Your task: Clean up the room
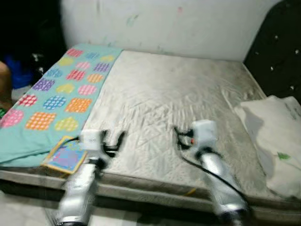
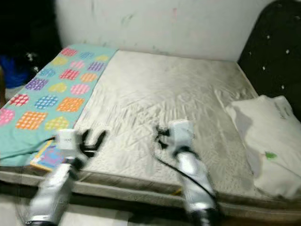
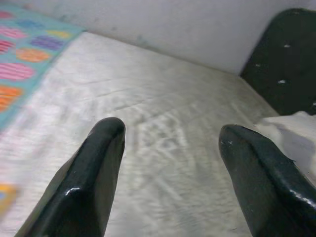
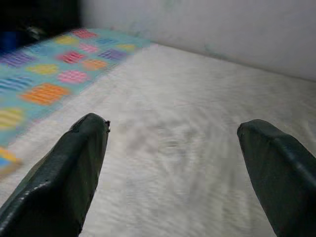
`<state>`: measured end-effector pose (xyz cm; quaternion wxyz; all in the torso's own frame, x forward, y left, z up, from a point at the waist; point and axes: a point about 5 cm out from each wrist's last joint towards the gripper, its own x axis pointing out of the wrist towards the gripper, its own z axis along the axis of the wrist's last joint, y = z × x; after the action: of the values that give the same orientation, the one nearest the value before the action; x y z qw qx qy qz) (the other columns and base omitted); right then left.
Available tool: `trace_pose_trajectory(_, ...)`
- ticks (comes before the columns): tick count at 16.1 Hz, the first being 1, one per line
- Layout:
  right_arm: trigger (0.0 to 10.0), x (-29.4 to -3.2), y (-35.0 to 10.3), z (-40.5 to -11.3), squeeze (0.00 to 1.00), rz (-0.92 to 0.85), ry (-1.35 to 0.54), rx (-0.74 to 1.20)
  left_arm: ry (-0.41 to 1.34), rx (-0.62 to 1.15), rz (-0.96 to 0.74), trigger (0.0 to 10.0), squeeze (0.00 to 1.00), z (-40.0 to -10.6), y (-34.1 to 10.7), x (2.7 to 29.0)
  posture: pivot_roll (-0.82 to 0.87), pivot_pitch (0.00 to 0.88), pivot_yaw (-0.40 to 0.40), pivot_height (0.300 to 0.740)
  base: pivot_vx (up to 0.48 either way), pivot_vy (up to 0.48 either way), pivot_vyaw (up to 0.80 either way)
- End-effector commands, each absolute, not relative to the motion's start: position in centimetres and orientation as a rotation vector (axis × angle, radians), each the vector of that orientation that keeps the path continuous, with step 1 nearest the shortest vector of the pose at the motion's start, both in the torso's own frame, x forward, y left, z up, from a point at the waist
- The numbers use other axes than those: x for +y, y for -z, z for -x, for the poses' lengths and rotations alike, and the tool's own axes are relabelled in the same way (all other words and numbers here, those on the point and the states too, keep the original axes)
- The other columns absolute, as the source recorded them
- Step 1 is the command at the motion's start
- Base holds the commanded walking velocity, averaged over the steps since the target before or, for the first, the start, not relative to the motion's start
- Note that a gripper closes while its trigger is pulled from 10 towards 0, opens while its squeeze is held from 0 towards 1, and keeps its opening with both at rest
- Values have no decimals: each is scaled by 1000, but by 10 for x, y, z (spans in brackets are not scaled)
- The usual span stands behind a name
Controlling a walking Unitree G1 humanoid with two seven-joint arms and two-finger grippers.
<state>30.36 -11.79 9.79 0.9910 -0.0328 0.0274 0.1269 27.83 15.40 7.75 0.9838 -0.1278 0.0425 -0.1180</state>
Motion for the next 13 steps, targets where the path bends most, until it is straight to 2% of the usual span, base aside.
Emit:
trace_pose_trajectory(1, 10000, -130, -99, -306, 0, 68, -218, 58, 279, 57, 274, 10000, 0, -280, -83, 145, -45, 0, -27, 740, 0, 0, 0)
trace_pose_trajectory(3, 10000, -132, -99, -307, 0, 63, -212, 65, 300, 50, 281, 10000, 0, -279, -84, 143, -46, 0, -30, 740, 0, 0, 0)
trace_pose_trajectory(8, 10000, -134, -98, -307, 0, 71, -202, 69, 326, 42, 312, 10000, 0, -279, -85, 141, -47, 0, -30, 740, 0, 0, -536)
trace_pose_trajectory(11, 10000, -135, -97, -307, 0, 74, -197, 73, 333, 44, 321, 10000, 0, -278, -85, 139, -52, 0, -29, 740, 0, 0, 0)
trace_pose_trajectory(13, 10000, -136, -97, -307, 0, 76, -197, 73, 332, 44, 325, 10000, 0, -279, -85, 139, -53, 0, -31, 740, 247, 0, 0)
